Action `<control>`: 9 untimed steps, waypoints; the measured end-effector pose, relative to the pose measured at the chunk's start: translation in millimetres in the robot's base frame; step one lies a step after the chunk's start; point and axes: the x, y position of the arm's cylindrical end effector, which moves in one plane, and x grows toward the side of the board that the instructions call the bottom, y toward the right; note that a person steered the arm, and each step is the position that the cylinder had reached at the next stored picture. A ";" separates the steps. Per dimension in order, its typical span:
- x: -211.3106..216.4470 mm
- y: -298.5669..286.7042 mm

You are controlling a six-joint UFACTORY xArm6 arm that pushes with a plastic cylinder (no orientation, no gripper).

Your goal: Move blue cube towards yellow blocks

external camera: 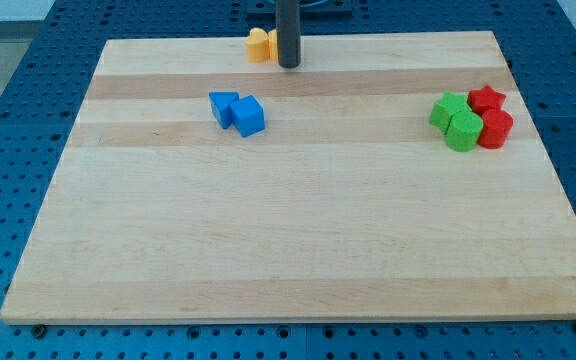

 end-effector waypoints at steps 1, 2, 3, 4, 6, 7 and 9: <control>50.4 12.8; 99.6 12.8; 146.6 4.8; 155.4 -41.2; 105.3 -63.8; 76.7 -49.6; 106.9 -36.9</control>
